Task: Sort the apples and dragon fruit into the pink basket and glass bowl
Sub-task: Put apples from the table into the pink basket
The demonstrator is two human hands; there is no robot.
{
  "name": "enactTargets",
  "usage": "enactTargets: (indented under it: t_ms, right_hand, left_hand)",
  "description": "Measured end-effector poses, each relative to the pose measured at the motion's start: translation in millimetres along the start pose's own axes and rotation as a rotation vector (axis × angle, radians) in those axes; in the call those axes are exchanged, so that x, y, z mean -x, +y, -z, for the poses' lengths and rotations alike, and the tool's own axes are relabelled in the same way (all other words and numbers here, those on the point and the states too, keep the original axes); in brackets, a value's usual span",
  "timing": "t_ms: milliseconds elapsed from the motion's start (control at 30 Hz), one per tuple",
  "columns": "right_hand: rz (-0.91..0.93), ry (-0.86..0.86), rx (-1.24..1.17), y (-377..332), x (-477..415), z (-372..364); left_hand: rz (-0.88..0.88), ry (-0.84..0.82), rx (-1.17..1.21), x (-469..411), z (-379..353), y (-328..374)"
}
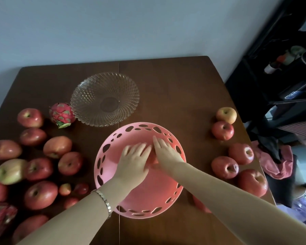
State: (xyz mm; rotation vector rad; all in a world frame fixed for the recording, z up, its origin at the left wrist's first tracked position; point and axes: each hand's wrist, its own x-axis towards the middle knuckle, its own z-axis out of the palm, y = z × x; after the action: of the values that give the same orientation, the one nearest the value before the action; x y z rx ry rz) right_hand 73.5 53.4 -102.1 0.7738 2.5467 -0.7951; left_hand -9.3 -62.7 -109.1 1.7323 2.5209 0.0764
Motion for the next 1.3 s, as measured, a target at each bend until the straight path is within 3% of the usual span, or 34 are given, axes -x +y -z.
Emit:
enactTargets:
  t_ms: [67,133,200,267,333,433,567,633,733,833,900,1067,1133,1200,1300]
  right_hand:
    - [0.023,0.067,-0.091,3.2,15.6,16.1]
    - [0.062,0.277,-0.06,19.9,37.5,39.4]
    - [-0.017,0.427,-0.002,49.6,59.6,58.5]
    - [-0.251,0.34,0.082,82.6,74.1,64.9]
    - [-0.467,0.093,0.204,106.5,82.5,57.2]
    - [-0.507,-0.093,0.365,122.2,85.4,33.1]
    - [-0.499,-0.053,0.412,123.7,86.8,25.1]
    - [-0.52,0.01,0.236,115.8,90.0,32.6]
    - [-0.518,0.212,-0.363,80.4,96.2,53.9]
    - [-0.466,0.129,-0.911,31.6,100.1,68.5]
    - [-0.416,0.069,-0.962,6.6,103.6,67.4]
    - [-0.274,-0.053,-1.009,-4.3,117.1,65.0]
    - [-0.269,0.024,-0.748,17.0,122.5,60.0]
    - [-0.361,0.067,-0.282,47.8,123.3,46.9]
    - [-0.464,-0.149,0.016,76.5,125.3,14.2]
  left_hand:
    - [-0.029,-0.016,0.022,-1.9,1.3,7.9]
    - [-0.033,-0.053,-0.024,-5.7,-1.1,12.4]
    - [-0.006,-0.098,-0.059,-9.5,-3.9,15.2]
    - [0.03,-0.131,-0.074,-12.1,-2.1,18.6]
    - [0.035,-0.154,-0.044,-10.7,2.6,24.4]
    - [0.046,-0.181,0.003,-7.1,11.0,27.1]
    - [0.053,-0.154,0.118,4.6,29.7,30.8]
    - [0.056,-0.113,0.264,12.1,40.6,34.0]
    - [0.109,-0.08,0.689,18.2,57.7,45.1]
    - [0.08,-0.165,1.01,23.4,73.0,62.9]
    - [0.043,-0.166,0.976,25.6,75.7,72.1]
    - [0.172,0.025,0.811,33.1,74.7,65.3]
    - [0.228,-0.001,0.868,41.4,71.2,55.8]
    - [0.332,-0.057,0.903,49.5,65.7,45.4]
    - [0.469,-0.187,0.864,56.2,45.4,26.6]
